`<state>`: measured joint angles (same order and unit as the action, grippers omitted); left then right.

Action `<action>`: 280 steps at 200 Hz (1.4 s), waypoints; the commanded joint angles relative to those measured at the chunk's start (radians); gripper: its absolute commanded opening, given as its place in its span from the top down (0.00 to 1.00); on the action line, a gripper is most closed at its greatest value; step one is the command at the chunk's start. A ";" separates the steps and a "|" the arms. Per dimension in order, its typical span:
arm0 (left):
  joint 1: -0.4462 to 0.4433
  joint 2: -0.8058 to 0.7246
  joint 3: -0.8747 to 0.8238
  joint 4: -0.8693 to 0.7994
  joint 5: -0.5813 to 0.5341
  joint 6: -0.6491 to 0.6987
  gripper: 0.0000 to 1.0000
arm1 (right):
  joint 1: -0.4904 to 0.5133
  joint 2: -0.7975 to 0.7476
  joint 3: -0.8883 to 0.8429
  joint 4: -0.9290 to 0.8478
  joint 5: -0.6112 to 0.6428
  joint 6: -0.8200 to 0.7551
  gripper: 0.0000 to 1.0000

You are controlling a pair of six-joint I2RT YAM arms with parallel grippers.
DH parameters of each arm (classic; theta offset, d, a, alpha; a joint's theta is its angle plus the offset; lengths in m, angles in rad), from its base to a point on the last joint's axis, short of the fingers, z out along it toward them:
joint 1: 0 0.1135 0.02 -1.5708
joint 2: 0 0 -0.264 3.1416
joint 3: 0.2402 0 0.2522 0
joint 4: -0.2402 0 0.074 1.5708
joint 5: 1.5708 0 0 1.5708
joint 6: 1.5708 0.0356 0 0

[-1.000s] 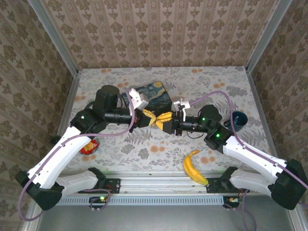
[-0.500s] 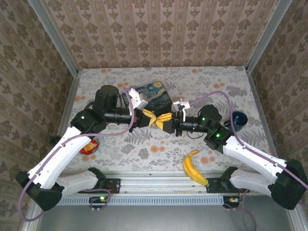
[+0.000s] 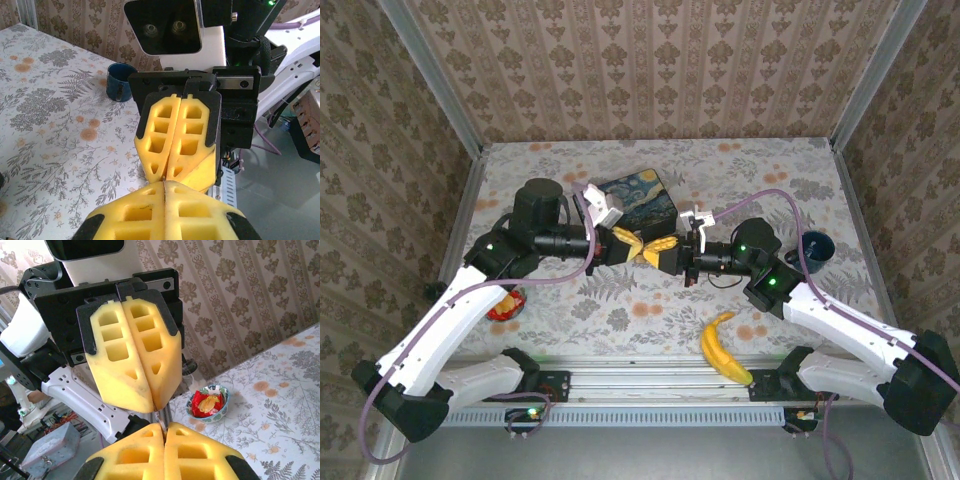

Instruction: Unlock the padlock with the key

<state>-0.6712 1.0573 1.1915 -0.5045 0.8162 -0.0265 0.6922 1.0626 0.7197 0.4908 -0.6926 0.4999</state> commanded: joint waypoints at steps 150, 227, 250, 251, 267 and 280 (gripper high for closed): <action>-0.109 -0.051 -0.378 0.347 -0.965 -0.458 0.00 | -0.149 -0.102 -0.051 -0.574 0.475 0.200 1.00; -0.232 0.372 -0.382 0.445 -1.148 -0.619 0.00 | -0.171 -0.088 -0.123 -0.671 0.521 0.228 1.00; -0.259 0.486 -0.327 0.425 -1.205 -0.622 0.05 | -0.172 -0.092 -0.143 -0.659 0.538 0.234 1.00; -0.259 0.490 -0.324 0.424 -1.208 -0.622 0.05 | -0.172 -0.092 -0.144 -0.659 0.540 0.234 1.00; -0.261 0.564 -0.282 0.398 -1.235 -0.638 0.08 | -0.174 -0.089 -0.150 -0.665 0.563 0.241 1.00; -0.260 0.617 -0.240 0.362 -1.249 -0.660 0.16 | -0.174 -0.086 -0.153 -0.671 0.575 0.244 1.00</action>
<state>-0.9291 1.6077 0.8665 -0.1017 -0.3519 -0.6403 0.5259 0.9771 0.5838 -0.1616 -0.1730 0.7197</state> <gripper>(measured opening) 0.892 0.062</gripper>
